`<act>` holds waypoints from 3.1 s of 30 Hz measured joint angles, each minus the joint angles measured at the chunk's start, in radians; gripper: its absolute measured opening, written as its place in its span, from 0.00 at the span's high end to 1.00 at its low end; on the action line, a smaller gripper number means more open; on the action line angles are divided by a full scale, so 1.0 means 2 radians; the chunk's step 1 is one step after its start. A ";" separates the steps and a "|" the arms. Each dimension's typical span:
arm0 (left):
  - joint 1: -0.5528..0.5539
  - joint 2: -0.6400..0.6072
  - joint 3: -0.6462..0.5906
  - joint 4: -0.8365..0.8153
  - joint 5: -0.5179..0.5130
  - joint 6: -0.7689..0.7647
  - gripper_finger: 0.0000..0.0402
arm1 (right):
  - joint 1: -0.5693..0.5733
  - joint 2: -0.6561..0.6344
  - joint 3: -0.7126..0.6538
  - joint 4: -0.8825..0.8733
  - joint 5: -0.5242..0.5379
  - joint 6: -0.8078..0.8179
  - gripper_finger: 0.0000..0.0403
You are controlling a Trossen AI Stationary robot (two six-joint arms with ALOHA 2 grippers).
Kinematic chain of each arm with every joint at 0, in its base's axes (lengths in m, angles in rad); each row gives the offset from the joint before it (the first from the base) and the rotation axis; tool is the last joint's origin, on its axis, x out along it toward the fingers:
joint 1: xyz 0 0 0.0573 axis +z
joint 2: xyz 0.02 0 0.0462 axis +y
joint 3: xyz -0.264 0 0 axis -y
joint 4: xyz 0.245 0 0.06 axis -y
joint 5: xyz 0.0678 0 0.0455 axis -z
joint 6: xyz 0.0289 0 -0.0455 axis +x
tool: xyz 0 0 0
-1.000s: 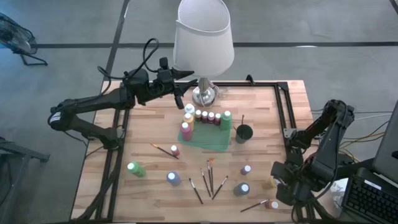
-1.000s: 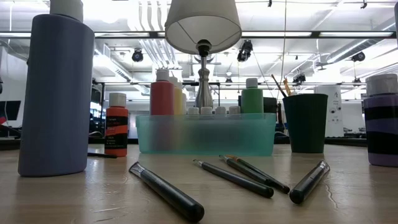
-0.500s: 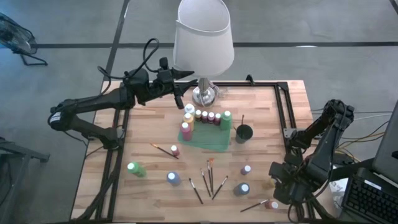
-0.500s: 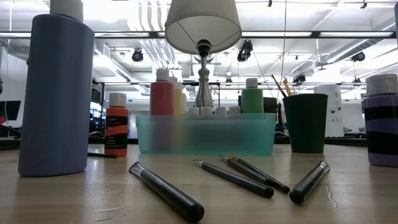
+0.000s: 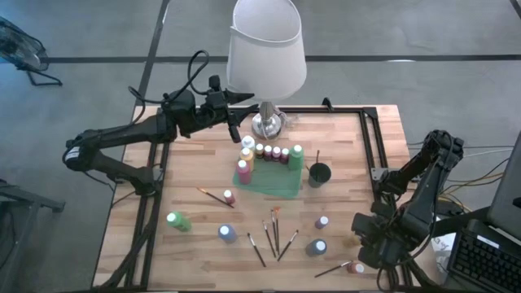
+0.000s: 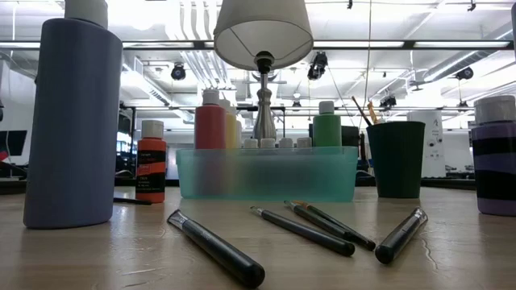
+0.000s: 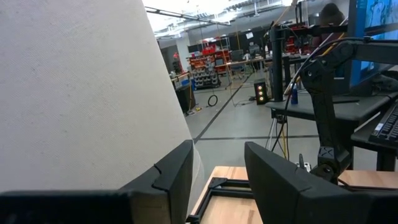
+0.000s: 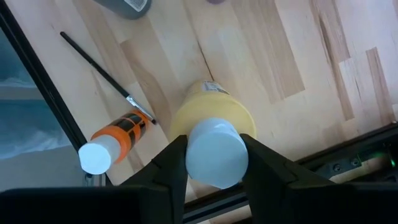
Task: Pick & Place Paint Supplies
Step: Put the yellow paint bottle into the green bin
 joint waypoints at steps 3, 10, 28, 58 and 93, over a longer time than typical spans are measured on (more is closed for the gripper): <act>0.000 0.000 0.000 -0.001 0.000 0.000 0.62 | 0.000 0.000 0.000 0.000 0.000 0.006 0.72; 0.000 0.000 0.000 -0.005 0.000 0.000 0.62 | 0.000 -0.002 0.000 -0.001 0.000 0.009 0.72; 0.000 0.000 0.000 -0.006 0.000 -0.013 0.62 | -0.024 -0.104 0.002 -0.118 0.040 0.059 0.72; 0.000 0.009 0.000 -0.006 0.000 -0.018 0.62 | -0.374 -0.016 0.272 -0.099 0.065 -0.467 0.72; 0.000 0.009 0.000 -0.029 -0.002 -0.022 0.62 | -0.540 0.130 0.211 0.010 -0.030 -0.671 0.72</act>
